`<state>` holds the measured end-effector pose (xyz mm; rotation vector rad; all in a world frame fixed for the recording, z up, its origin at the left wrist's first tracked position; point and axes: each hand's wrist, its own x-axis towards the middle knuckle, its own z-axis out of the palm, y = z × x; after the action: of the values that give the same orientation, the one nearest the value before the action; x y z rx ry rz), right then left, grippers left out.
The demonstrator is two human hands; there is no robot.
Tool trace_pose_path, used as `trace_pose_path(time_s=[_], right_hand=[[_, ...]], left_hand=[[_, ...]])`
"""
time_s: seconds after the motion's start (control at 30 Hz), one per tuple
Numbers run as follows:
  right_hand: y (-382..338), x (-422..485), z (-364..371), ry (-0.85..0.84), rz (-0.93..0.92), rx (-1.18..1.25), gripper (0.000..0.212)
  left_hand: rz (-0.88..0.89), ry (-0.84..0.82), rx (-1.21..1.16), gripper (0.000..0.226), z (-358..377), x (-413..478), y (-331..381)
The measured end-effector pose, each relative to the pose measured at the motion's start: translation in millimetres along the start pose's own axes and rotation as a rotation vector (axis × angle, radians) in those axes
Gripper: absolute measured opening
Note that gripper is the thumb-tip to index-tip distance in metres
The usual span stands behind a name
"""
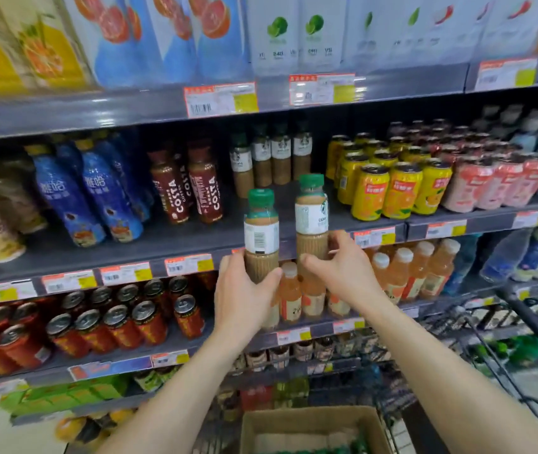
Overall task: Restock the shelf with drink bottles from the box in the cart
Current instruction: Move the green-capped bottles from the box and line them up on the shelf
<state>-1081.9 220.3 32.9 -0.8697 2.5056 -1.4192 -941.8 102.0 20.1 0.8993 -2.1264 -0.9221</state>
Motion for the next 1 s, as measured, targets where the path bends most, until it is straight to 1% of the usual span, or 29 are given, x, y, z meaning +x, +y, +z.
trace_pose_path(time_s=[0.17,0.37,0.5,0.63,0.77,0.83,0.9,1.0], right_hand=[[-18.4,81.1,6.1,0.047,-0.058,-0.013,0.051],[-14.3,168.0,36.2,0.026,-0.005,-0.069,0.063],[-4.1,208.3,58.8,0.016,0.036,-0.097,0.061],[0.6,236.1,73.5,0.045,0.005,-0.083,0.057],[5.1,254.6,79.4,0.039,0.001,-0.056,0.056],[6.9,260.3,80.6,0.044,0.003,-0.065,0.055],[9.3,263.5,82.5,0.049,0.011,-0.092,0.057],[14.0,264.3,86.0,0.059,0.014,-0.152,0.065]], left_hand=[[0.027,0.076,-0.011,0.051,5.1,52.5,20.3],[0.003,0.078,0.019,0.055,23.3,101.9,23.0],[-0.029,0.053,0.059,0.053,37.6,126.2,14.3],[-0.036,0.036,0.060,0.055,50.0,143.1,4.8],[-0.039,0.039,0.029,0.053,59.8,154.5,0.5],[-0.057,0.055,0.026,0.060,62.0,156.2,-0.4],[-0.077,0.079,0.072,0.066,63.3,154.4,-3.1],[-0.057,0.110,0.195,0.060,67.5,150.5,-6.5]])
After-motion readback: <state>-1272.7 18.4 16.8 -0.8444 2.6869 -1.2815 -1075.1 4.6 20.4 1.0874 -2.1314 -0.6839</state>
